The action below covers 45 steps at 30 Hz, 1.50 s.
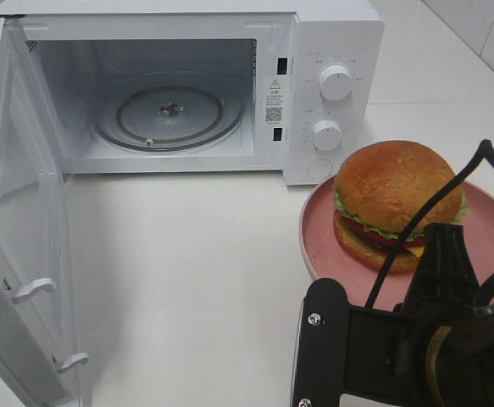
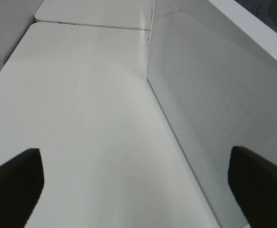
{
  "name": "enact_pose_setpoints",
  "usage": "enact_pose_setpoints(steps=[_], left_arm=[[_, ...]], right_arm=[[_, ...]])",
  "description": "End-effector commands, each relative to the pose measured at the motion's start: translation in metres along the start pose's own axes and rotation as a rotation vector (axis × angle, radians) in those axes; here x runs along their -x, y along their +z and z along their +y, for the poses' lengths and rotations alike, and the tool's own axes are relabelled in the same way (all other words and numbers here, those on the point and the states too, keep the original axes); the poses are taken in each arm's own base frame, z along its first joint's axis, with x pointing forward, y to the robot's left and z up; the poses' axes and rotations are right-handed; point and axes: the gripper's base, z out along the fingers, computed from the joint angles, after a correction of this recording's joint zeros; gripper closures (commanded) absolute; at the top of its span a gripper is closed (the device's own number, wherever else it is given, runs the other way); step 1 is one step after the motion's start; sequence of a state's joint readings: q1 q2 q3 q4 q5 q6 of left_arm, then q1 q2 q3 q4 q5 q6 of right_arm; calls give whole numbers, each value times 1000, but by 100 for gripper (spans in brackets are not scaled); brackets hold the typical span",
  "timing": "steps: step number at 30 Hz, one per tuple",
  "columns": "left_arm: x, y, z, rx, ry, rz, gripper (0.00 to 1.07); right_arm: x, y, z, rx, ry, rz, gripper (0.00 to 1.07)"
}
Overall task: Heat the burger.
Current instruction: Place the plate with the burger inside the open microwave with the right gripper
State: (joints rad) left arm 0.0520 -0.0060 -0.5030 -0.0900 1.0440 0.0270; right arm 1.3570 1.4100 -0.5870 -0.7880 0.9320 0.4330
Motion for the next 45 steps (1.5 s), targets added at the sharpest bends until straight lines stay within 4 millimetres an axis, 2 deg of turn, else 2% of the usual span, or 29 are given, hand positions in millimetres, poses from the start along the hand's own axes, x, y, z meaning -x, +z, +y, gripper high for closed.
enact_pose_setpoints(steps=[1, 9, 11, 25, 35, 45], left_arm=[[-1, -2, 0, 1, -4, -25, 9], [-1, -2, 0, 1, -4, -25, 9], [-1, -2, 0, 1, -4, -25, 9], [-1, -2, 0, 1, -4, -25, 9], [-1, -2, 0, 1, -4, -25, 9], [-1, -2, 0, 1, -4, -25, 9]], right_arm=[[2, -3, -6, -65, -69, -36, 107], [10, -3, -4, -53, -182, -123, 107], [14, -4, -2, -43, -268, -164, 107], [20, -5, 0, -42, -433, -239, 107], [22, 8, -17, -38, -418, -286, 107], [23, 19, -28, -28, -568, -358, 107]])
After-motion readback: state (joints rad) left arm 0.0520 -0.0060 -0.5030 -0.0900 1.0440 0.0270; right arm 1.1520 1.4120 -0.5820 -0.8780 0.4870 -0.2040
